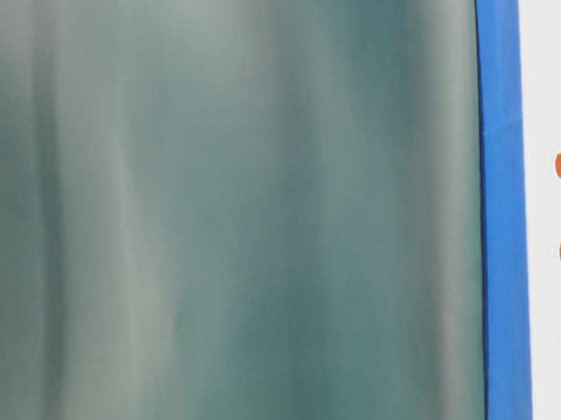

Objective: Touch the tip of the soldering iron to the mark.
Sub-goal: 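Move the right gripper toward the red-handled soldering iron on the table, then lower the open right gripper over the iron's red handle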

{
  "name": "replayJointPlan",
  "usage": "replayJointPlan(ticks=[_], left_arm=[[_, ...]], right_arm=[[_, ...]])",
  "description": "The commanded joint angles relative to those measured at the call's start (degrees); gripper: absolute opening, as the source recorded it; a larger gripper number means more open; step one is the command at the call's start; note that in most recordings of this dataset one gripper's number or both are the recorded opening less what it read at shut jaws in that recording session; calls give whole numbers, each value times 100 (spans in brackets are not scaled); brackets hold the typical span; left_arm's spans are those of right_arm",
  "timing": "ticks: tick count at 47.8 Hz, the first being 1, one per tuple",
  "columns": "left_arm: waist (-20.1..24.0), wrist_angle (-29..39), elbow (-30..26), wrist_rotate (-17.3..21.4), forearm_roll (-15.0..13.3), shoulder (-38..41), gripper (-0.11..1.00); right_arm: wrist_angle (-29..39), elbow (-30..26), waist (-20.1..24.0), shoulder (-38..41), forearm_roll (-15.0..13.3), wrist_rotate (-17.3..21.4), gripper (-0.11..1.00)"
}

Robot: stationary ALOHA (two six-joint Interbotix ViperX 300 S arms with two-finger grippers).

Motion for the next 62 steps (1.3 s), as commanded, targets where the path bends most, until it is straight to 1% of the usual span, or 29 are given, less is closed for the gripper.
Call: replayJointPlan(ticks=[1,3,5,7,11,17,21,24,27,30,34,36,37,38,39,42,43,45,49,53,62], left_arm=[[-9,-35,-53,26,9,0,0],[0,-35,-53,26,18,0,0],[0,-26,-44,26,9,9,0],[0,-35,-44,26,9,18,0],[0,-35,-35,26,9,44,0],[9,-35,-26,9,9,53,0],[26,-35,-18,9,9,53,0],[44,-35,-9,9,9,53,0],[70,-62,0,9,9,53,0],[97,-70,9,9,9,53,0],[97,-70,26,9,9,53,0],[97,-70,35,9,9,53,0],[97,-70,44,0,9,44,0],[105,-70,44,0,18,44,0],[105,-70,53,0,9,44,0],[97,-70,70,0,18,35,0],[97,-70,70,0,18,26,0],[97,-70,79,9,9,18,0],[97,-88,88,0,9,18,0],[105,-105,97,18,18,9,0],[105,-132,123,35,18,9,0]], right_arm=[[-44,-193,114,70,26,88,0],[-44,-220,185,105,35,97,-1],[-26,-272,290,167,26,123,-5],[26,-343,387,229,35,167,-6],[220,-501,554,369,26,272,-6],[457,-642,642,659,35,431,-6],[466,-738,703,923,26,554,-6],[466,-826,773,1178,26,624,-3],[466,-932,844,1415,26,686,2],[466,-1028,914,1670,35,747,13],[466,-1213,1046,2083,35,879,34],[466,-1301,1107,2276,35,923,46],[466,-1336,1134,2373,35,949,55],[457,-1380,1160,2470,44,976,59],[457,-1433,1187,2575,44,1002,67],[466,-1608,1239,2918,88,1099,84],[466,-1652,1266,3015,105,1116,89],[492,-1758,1283,3208,141,1160,90],[501,-1995,1345,3595,193,1213,86],[501,-2276,1441,3999,272,1222,85],[510,-2716,1512,4808,589,1222,85]])
